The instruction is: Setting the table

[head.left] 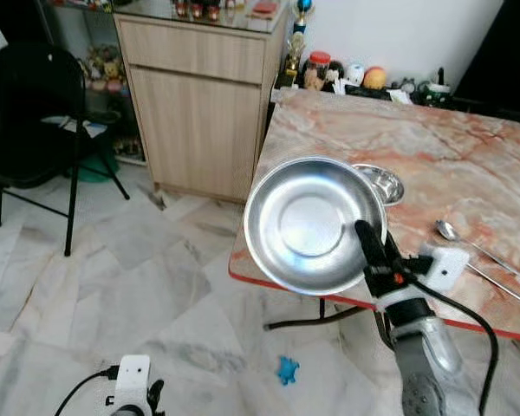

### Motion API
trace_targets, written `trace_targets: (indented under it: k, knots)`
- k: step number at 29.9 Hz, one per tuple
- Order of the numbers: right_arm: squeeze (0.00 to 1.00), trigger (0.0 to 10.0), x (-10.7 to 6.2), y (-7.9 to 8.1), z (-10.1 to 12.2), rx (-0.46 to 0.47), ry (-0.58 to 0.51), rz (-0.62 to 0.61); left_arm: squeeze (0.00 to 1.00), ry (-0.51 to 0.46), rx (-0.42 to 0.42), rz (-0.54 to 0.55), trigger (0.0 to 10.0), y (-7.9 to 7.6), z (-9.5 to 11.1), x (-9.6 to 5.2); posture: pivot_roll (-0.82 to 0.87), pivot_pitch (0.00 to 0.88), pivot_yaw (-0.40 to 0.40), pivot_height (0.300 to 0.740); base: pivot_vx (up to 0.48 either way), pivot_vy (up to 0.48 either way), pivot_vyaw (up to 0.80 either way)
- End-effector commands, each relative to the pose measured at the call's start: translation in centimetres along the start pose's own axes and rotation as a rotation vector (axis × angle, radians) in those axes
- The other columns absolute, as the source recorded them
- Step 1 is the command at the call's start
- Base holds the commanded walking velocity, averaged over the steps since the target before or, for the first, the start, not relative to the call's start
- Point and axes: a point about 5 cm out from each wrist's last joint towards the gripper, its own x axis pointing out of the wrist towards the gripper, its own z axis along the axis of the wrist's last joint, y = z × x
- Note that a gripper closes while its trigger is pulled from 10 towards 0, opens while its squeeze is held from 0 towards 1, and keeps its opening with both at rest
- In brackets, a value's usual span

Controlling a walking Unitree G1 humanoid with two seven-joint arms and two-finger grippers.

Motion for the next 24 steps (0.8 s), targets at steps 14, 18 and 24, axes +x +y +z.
trace_targets:
  k: [14, 18, 24]
  knots:
    - [0.0, 10.0, 2.5, 0.2, 3.4, -0.232, -0.095, -0.01, 0.0, -0.023, 0.02, 0.0, 10.0, 0.8, 0.8, 0.1, 0.11, 0.003, -0.032, 0.736, 0.0, 0.0, 0.0]
    - [0.0, 10.0, 3.0, 1.5, 2.7, -0.207, -0.103, -0.004, 0.0, -0.039, 0.037, -0.007, 10.0, 0.9, 1.6, 0.4, 0.12, 0.0, -0.021, 0.736, 0.0, 0.0, 0.0]
    - [0.0, 10.0, 3.4, 1.9, 2.8, -0.206, -0.115, 0.0, 0.0, -0.051, 0.042, -0.021, 10.0, 0.6, 2.2, 0.6, 0.12, 0.0, -0.014, 0.736, 0.0, 0.0, 0.0]
